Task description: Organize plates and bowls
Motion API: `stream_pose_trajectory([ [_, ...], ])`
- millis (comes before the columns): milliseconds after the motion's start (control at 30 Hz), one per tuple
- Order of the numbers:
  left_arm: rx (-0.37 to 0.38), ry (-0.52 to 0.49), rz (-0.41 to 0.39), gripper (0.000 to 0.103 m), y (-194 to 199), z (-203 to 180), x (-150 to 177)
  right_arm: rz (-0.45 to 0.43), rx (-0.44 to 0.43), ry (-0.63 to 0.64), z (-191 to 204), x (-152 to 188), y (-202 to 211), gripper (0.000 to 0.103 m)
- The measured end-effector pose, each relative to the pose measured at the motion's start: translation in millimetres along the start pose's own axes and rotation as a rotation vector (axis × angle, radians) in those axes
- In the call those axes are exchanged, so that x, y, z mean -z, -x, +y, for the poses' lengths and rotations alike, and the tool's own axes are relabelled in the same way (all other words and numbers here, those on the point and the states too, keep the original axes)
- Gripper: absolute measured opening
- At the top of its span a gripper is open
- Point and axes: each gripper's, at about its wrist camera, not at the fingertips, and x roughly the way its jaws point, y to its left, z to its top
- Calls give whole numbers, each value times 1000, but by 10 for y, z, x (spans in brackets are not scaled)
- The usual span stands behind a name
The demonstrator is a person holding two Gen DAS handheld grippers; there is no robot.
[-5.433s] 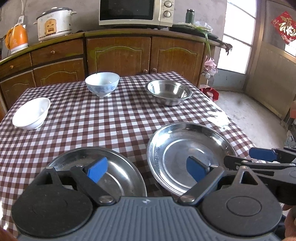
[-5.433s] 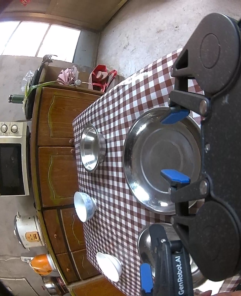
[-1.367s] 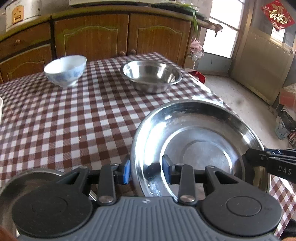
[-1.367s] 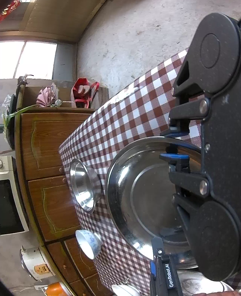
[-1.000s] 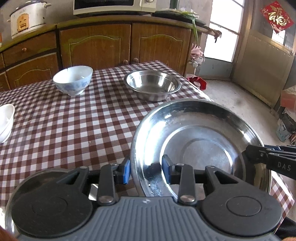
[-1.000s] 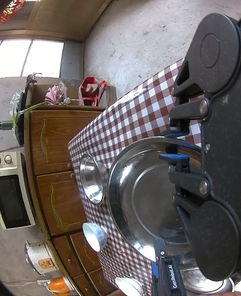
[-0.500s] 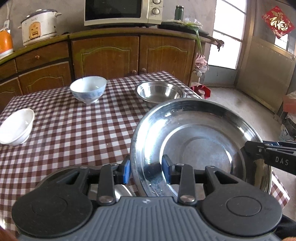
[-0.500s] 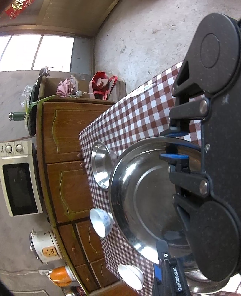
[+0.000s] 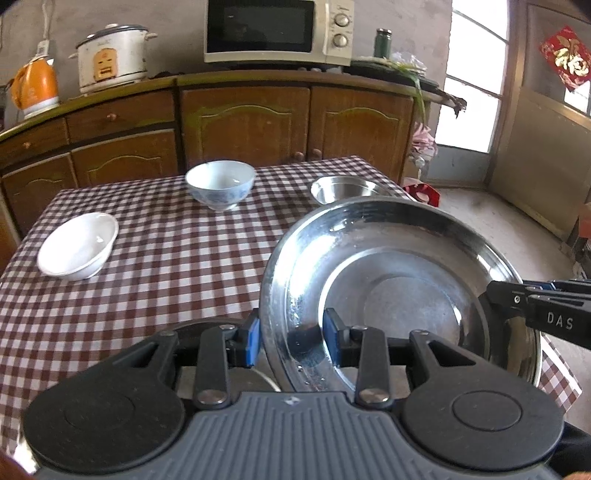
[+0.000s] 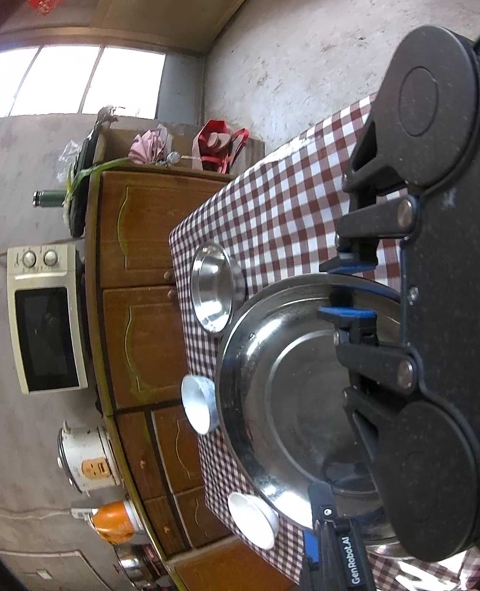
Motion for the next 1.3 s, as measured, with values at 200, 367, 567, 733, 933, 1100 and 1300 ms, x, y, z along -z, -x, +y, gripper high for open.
stream_pose_trajectory([
  [200, -27, 20, -7, 36, 127, 154, 46, 0, -31, 24, 196, -8, 16, 24],
  [367, -49, 35, -12, 36, 222, 267, 84, -1, -54, 41, 352, -9, 28, 24],
  [567, -72, 51, -19, 36, 323, 379, 111, -4, -75, 60, 516, -13, 55, 24],
  [733, -87, 56, -23, 36, 382, 446, 129, -4, -90, 70, 609, -10, 73, 24],
  [933, -101, 75, -20, 36, 428, 549, 186, 0, -103, 88, 723, -4, 65, 24],
  [1100, -115, 91, -15, 36, 466, 636, 216, 7, -116, 96, 831, 8, 35, 24],
  [1300, -137, 110, 1, 36, 485, 745, 259, 25, -139, 100, 971, 55, -40, 24],
])
